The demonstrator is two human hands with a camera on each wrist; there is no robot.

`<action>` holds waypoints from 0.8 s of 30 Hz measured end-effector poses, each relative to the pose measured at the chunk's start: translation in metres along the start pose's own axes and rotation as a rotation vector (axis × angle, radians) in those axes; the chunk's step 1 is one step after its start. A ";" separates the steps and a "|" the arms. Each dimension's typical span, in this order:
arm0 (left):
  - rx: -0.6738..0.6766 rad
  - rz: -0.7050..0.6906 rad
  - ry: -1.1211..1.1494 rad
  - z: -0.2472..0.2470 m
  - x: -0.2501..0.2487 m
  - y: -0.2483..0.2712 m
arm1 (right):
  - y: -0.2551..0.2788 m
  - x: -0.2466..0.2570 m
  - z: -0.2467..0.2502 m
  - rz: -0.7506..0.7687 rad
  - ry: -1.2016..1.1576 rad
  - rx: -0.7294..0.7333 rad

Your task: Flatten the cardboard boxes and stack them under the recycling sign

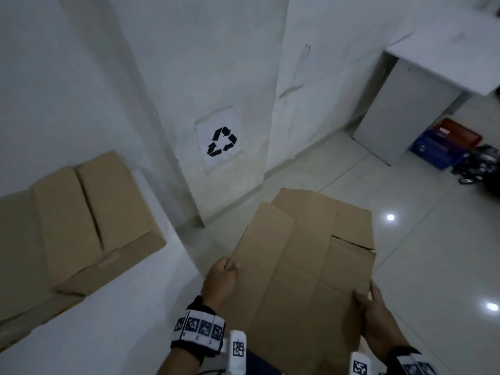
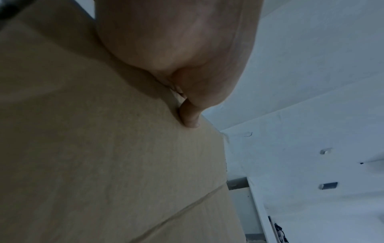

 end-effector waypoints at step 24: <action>-0.207 0.568 0.075 -0.164 0.051 -0.121 | -0.283 0.092 -0.172 -0.007 0.725 0.444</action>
Point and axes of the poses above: each hand's wrist, its own y-axis away from the middle knuckle, its own z-axis out of the back of the hand, x = y × z, the point moved 3 cm from there along -y, towards the middle knuckle, and after that the axes turned 12 degrees about -x, right-handed, at the moved point
